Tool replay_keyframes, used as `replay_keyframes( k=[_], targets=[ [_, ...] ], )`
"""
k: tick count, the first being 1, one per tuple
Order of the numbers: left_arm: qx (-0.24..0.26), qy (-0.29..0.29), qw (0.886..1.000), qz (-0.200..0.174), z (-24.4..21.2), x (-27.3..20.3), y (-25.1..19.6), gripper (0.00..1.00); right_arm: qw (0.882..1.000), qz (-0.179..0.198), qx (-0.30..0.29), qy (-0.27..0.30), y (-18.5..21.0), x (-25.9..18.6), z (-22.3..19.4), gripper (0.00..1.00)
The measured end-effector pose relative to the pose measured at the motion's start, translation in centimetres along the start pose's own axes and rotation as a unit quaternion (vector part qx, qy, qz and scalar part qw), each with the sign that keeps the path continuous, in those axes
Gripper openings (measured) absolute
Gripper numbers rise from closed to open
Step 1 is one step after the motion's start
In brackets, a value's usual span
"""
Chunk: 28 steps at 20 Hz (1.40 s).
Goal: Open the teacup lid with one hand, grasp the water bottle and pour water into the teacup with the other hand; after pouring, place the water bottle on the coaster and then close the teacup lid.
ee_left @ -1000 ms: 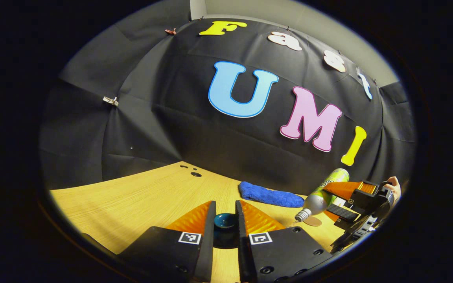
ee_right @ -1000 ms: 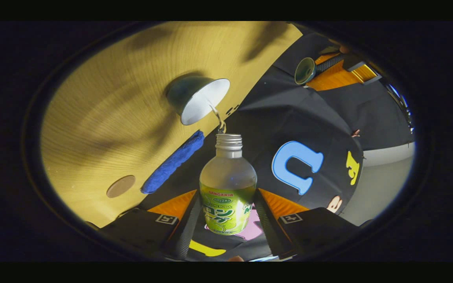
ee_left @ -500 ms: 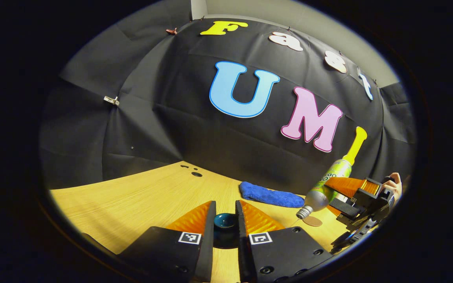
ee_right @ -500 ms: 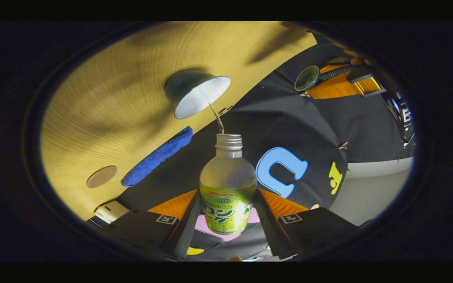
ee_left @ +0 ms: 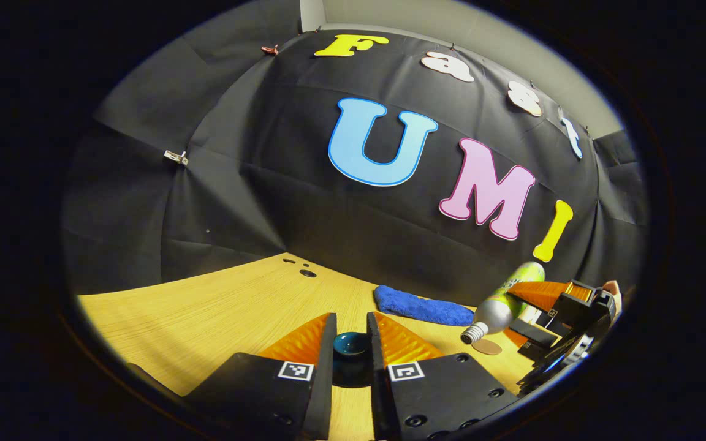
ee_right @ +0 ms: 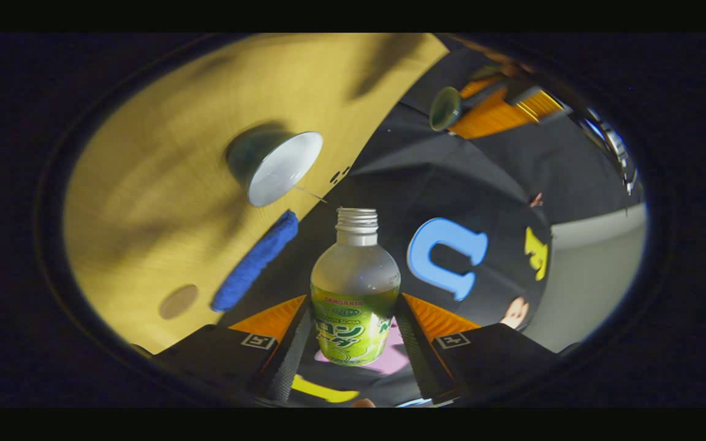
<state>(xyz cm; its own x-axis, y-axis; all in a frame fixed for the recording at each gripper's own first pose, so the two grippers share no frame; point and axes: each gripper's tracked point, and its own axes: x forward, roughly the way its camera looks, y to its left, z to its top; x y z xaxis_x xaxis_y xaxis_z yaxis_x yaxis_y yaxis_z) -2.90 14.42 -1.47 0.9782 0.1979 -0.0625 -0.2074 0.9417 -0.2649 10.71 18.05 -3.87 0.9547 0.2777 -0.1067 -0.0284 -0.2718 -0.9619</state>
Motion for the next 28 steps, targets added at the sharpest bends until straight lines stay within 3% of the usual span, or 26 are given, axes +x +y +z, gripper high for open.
replay_keyframes(
  k=[2,5,8,9,10,12,15,16,17,18,20,25,28],
  targets=[
    [0.0,-0.002,1.0,0.004,0.1,-0.1,0.3,0.3,0.995,0.024,0.102,-0.002,1.2,-0.3,0.3,0.78],
    [-0.002,-0.003,1.0,0.007,0.1,-0.1,0.5,0.3,0.973,0.054,0.224,-0.007,2.7,-0.8,1.2,0.79],
    [-0.002,-0.001,1.0,0.008,-0.1,0.0,0.5,0.3,0.934,0.095,0.344,-0.001,4.0,-1.2,1.9,0.79],
    [-0.002,-0.001,1.0,0.008,-0.1,-0.1,0.5,0.3,0.914,0.105,0.392,0.003,4.3,-1.1,2.1,0.79],
    [-0.002,-0.001,1.0,0.007,0.0,-0.1,0.4,0.3,0.889,0.111,0.445,0.009,4.4,-1.1,2.1,0.79],
    [0.0,0.0,1.0,0.006,0.0,-0.1,0.2,0.3,0.815,0.119,0.567,0.02,4.6,-0.7,1.4,0.79],
    [0.002,0.002,1.0,0.005,-0.2,0.0,0.0,0.3,0.677,0.107,0.728,0.012,3.0,-1.4,-0.1,0.8],
    [0.003,0.003,1.0,0.004,-0.2,-0.1,-0.2,0.3,0.636,0.1,0.765,0.006,2.9,-1.4,-0.2,0.8],
    [0.004,0.003,1.0,0.004,-0.3,0.0,-0.2,0.3,0.606,0.088,0.791,0.002,2.6,-1.6,-0.6,0.79],
    [0.005,0.004,1.0,0.003,-0.4,0.1,-0.4,0.3,0.586,0.075,0.807,0.003,2.5,-1.7,-0.8,0.76],
    [0.007,0.006,1.0,0.001,-0.5,0.0,-0.6,0.3,0.567,0.049,0.822,0.015,2.8,-2.1,-1.2,0.79],
    [0.012,0.011,1.0,-0.004,-1.1,0.2,-1.4,0.3,0.543,0.017,0.839,0.036,3.1,-1.7,-0.9,0.79],
    [0.018,0.012,1.0,-0.008,-1.2,0.4,-2.0,0.3,0.531,0.021,0.845,0.053,3.6,-1.4,-0.5,0.79]
  ],
)
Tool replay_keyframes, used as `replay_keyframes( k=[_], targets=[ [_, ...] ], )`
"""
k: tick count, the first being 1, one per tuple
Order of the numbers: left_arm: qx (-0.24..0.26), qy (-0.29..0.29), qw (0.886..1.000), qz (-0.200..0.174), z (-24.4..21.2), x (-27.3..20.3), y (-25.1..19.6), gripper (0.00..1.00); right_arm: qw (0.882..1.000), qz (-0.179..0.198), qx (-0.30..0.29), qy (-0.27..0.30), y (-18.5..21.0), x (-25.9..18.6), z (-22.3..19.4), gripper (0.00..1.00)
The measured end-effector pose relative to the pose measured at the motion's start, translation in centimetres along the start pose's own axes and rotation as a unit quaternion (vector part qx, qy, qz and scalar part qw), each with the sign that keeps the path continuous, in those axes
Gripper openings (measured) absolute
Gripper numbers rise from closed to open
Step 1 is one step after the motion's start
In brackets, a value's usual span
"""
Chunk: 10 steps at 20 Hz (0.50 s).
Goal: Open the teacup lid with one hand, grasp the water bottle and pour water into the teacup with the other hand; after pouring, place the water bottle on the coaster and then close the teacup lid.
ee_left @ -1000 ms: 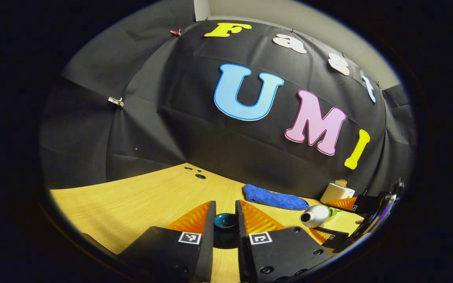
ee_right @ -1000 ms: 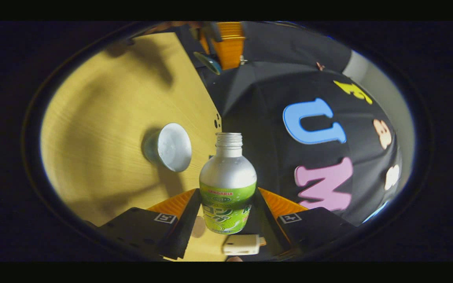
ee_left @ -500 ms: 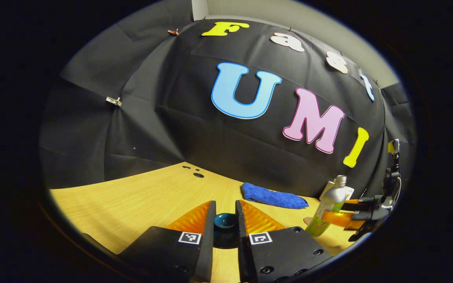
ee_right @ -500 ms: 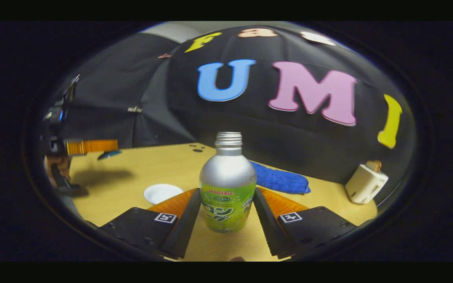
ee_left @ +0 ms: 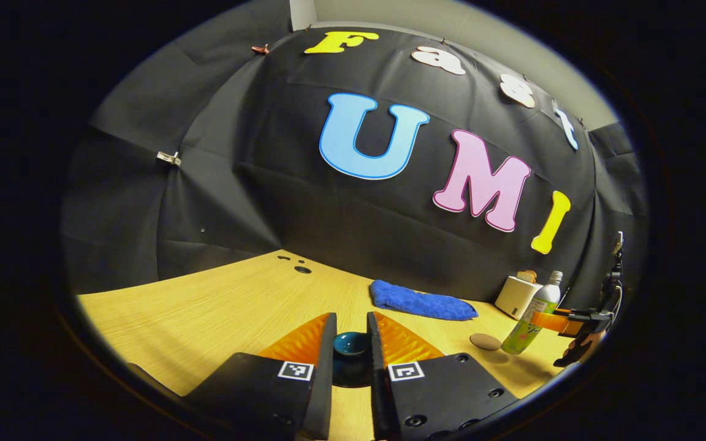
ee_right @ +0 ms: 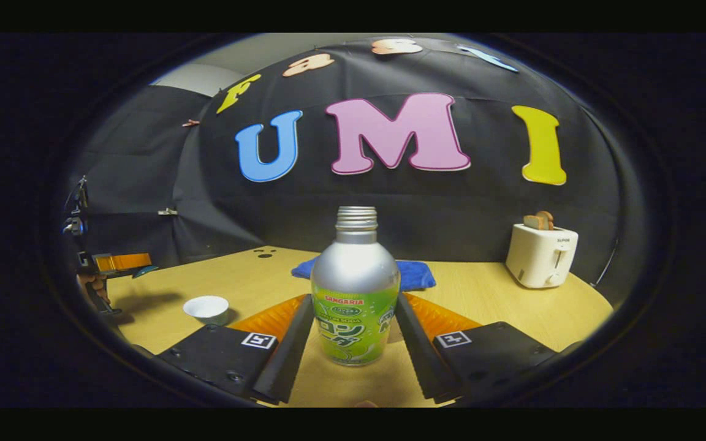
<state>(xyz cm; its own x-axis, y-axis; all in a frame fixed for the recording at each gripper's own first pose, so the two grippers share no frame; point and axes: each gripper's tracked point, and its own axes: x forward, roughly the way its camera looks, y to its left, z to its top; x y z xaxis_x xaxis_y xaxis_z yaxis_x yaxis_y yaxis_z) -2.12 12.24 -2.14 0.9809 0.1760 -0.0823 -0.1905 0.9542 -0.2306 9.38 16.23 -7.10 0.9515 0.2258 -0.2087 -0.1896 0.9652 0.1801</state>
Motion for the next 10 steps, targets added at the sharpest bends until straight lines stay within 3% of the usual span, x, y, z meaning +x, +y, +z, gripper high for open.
replay_keyframes(
  k=[10],
  targets=[
    [0.006,0.005,1.0,-0.002,-0.4,0.2,-0.3,0.3,1.0,-0.011,0.004,0.013,-0.9,0.4,-1.3,0.79]
  ],
)
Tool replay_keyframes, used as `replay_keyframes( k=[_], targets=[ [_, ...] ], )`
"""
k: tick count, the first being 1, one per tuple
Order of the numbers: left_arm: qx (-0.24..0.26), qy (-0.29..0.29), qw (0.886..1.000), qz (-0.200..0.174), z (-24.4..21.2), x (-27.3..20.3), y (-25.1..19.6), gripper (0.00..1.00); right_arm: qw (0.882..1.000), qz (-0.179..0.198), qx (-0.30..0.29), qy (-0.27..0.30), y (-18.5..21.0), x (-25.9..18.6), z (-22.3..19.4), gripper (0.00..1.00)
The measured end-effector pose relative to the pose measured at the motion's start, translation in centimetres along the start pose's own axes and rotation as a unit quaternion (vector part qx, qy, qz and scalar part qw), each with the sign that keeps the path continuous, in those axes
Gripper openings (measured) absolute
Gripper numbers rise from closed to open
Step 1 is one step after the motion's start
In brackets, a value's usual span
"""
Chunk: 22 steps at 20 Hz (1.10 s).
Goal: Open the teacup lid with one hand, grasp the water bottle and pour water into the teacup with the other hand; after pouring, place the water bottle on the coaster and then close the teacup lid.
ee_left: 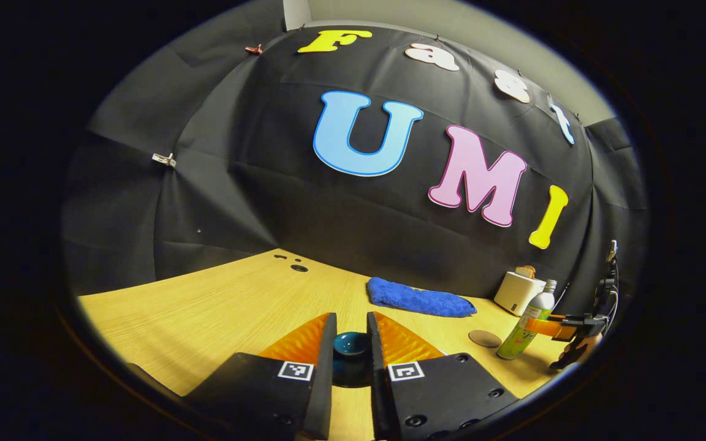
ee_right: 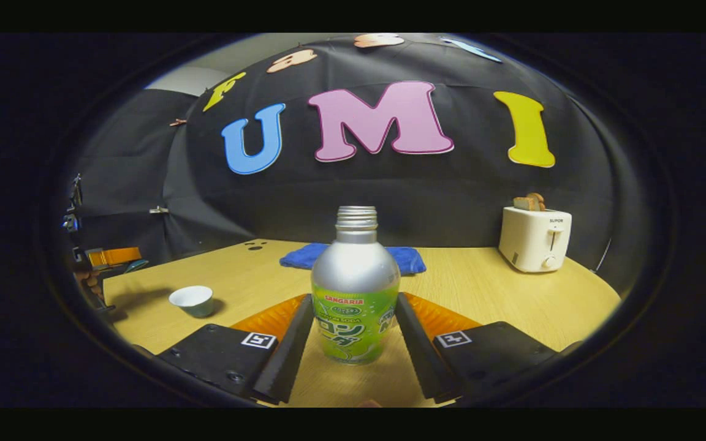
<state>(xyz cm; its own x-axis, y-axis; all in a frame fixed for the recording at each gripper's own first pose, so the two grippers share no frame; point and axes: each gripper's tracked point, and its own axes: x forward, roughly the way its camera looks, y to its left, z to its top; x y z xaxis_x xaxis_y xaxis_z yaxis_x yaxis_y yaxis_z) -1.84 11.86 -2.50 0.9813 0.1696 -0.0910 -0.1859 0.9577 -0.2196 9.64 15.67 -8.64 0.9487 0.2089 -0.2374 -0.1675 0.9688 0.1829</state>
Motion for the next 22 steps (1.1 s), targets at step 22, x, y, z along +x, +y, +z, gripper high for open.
replay_keyframes(
  k=[22],
  targets=[
    [0.01,0.004,1.0,-0.017,-0.4,0.0,-2.2,0.3,0.998,-0.033,-0.033,-0.029,-2.6,-3.8,-0.3,0.97]
  ],
)
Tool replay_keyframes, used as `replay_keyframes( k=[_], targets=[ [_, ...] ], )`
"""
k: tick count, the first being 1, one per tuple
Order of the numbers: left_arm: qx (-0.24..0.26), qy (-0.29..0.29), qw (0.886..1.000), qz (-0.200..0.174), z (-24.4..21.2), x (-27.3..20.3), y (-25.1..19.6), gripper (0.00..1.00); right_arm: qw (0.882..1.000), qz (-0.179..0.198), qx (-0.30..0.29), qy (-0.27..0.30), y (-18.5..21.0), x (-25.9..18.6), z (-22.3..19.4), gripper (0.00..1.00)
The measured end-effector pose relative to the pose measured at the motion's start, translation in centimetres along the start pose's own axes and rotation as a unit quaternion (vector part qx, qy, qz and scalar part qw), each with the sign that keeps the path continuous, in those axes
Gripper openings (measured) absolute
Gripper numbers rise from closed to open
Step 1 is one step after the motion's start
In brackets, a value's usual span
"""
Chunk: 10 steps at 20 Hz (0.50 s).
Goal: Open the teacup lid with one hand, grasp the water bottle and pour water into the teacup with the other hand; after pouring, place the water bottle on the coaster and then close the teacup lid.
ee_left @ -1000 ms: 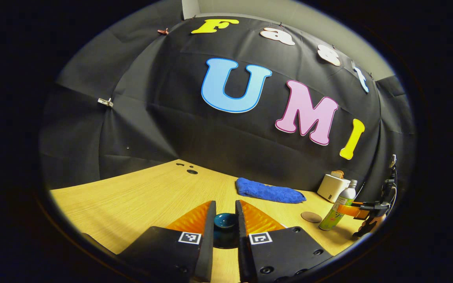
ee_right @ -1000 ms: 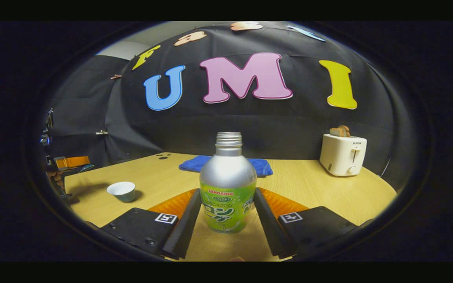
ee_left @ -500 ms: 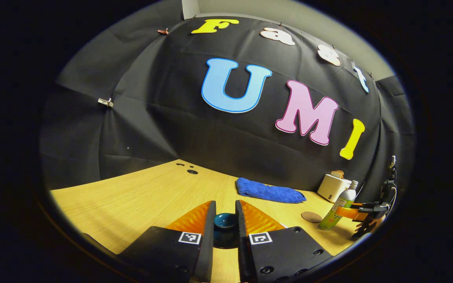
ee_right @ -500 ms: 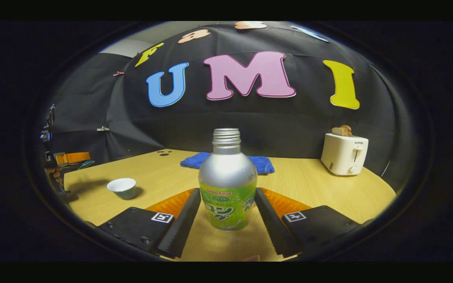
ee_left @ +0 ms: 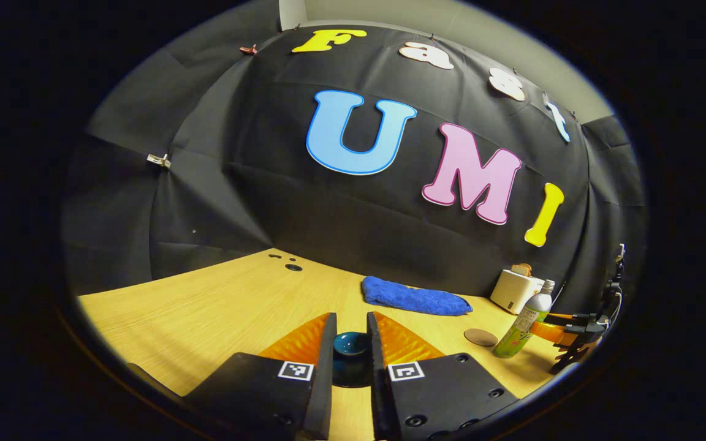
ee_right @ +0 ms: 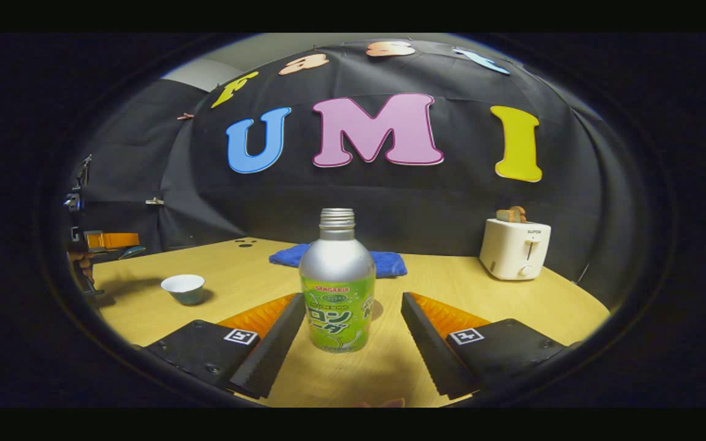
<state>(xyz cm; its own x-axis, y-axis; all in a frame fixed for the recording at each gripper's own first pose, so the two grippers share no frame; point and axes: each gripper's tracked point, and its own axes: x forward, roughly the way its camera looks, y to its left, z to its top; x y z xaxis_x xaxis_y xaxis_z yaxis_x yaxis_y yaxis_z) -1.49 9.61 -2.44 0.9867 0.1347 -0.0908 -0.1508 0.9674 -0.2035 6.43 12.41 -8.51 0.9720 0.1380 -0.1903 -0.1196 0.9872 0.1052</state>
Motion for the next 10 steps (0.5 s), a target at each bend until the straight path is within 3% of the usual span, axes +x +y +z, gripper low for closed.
replay_keyframes(
  k=[6,10],
  targets=[
    [0.027,0.013,0.999,-0.034,-1.3,0.4,-4.2,0.3,0.999,-0.009,0.031,0.0,-2.0,-1.5,-1.1,0.98],
    [0.028,0.023,0.998,-0.055,-2.3,0.8,-6.2,0.3,0.999,-0.034,0.029,-0.007,-3.6,-2.4,-1.0,0.99]
  ],
)
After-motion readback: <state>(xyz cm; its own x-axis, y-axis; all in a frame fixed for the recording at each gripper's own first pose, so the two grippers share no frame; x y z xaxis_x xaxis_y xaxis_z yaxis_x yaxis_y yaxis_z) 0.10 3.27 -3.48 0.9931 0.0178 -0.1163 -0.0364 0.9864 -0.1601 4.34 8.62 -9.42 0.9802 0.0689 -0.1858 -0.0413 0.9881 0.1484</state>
